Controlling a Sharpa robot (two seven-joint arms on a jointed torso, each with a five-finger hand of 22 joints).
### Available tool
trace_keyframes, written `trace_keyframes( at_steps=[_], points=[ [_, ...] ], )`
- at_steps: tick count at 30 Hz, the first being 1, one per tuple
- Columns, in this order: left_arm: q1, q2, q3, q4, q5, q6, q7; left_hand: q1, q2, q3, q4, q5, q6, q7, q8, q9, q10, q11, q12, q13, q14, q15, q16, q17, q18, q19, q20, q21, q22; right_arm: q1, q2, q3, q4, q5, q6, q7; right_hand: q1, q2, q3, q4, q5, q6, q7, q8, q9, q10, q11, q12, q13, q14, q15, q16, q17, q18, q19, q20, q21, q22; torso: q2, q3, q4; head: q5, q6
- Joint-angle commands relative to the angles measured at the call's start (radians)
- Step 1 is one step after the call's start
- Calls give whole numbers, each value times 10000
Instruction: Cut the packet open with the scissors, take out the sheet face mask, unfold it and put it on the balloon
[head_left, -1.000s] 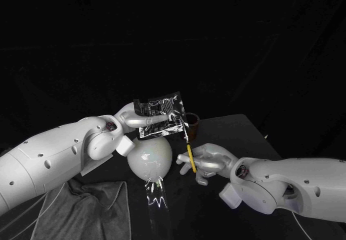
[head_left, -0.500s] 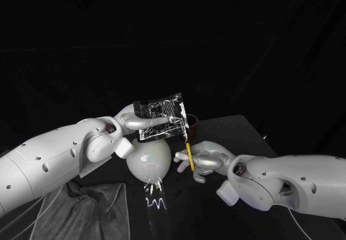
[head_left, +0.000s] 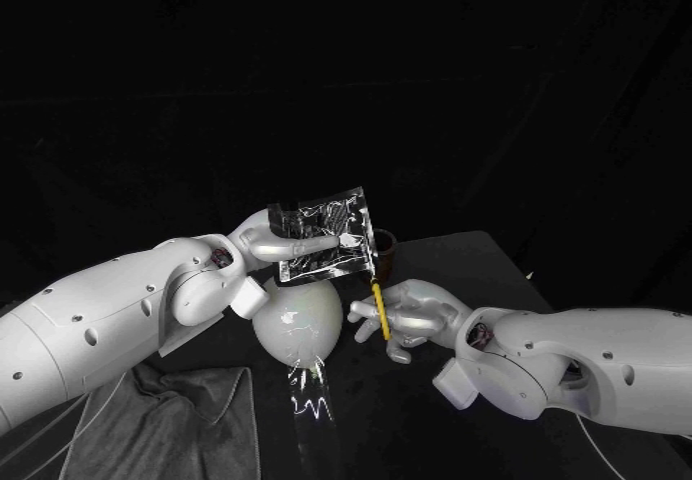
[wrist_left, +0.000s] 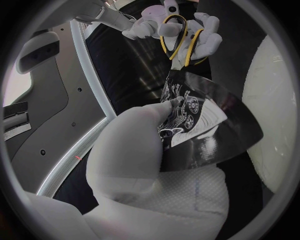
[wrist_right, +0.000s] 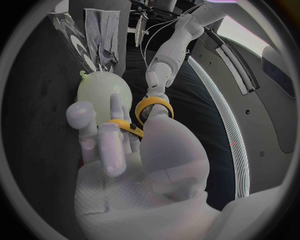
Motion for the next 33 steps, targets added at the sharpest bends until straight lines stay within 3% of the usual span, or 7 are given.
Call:
trace_keyframes(
  at_steps=[1, 9, 12, 16, 20, 33],
  points=[
    [-18, 4, -11, 52, -200, 405, 87, -16, 91, -25, -23, 34, 68, -15, 36, 1072, 45, -3, 4, 13, 34, -70, 52, 3, 117, -87, -6, 53, 8, 52, -19, 32, 7, -50, 41, 267, -23, 108, -271, -18, -42, 200, -45, 70, 11, 319, -62, 111, -54, 74, -71, 51, 20, 166, 104, -60, 105, 295, 0, 4, 0, -5, 22],
    [-23, -19, -12, 45, -236, 421, 94, -15, 90, -29, -29, 34, 67, -17, 38, 1075, 45, -5, 4, 13, 33, -71, 54, 3, 117, -89, -6, 56, 11, 82, -52, 32, 4, -85, 84, 238, 149, 268, -290, -71, -38, 833, -409, 296, 85, 1598, -415, 608, 142, 222, -370, 196, 319, 101, 351, -295, 508, 438, 1, 2, -3, 0, 33],
    [-23, -15, -12, 48, -239, 420, 98, -15, 90, -29, -29, 34, 67, -17, 38, 1075, 45, -5, 4, 13, 33, -71, 54, 3, 117, -89, -6, 56, 11, 87, -59, 32, 1, -95, 78, 235, 156, 274, -295, -72, -38, 859, -431, 297, 86, 1671, -444, 633, 169, 219, -399, 185, 285, 100, 361, -326, 519, 442, 4, 1, -2, 5, 47],
    [-24, -9, -12, 59, -240, 425, 99, -15, 90, -34, -33, 34, 67, -18, 40, 1080, 46, -6, 4, 14, 36, -72, 63, 12, 116, -93, -7, 60, 14, 91, -48, 32, -4, -98, 21, 262, 117, 217, -309, -51, -38, 599, -327, 97, 12, 1288, -348, 334, 83, 199, -356, 149, 207, 91, 325, -351, 449, 418, 5, 0, 1, 11, 55],
    [-25, -15, -12, 93, -244, 449, 93, -14, 91, -38, -37, 34, 68, -18, 43, 1084, 48, -7, 4, 14, 37, -72, 67, 15, 116, -95, -7, 63, 17, 93, -23, 32, -25, -56, -139, 347, 25, 92, -294, -14, -41, 210, -43, -192, -91, 280, -43, -67, -288, 110, -106, 69, 7, 89, 196, -189, 260, 351, 5, 1, 8, 8, 72],
    [-26, -25, -12, 147, -310, 502, 81, -11, 95, -46, -46, 34, 68, -19, 49, 1094, 52, -9, 6, 15, 42, -74, 81, 27, 116, -102, -9, 72, 24, 117, 90, 45, -67, 0, -302, 431, -24, -1, -271, 5, -41, -4, 116, -372, -145, -214, 111, -63, -641, 75, 40, 84, -18, 110, 148, -35, 230, 341, 3, 1, 2, -18, 116]
  ],
)
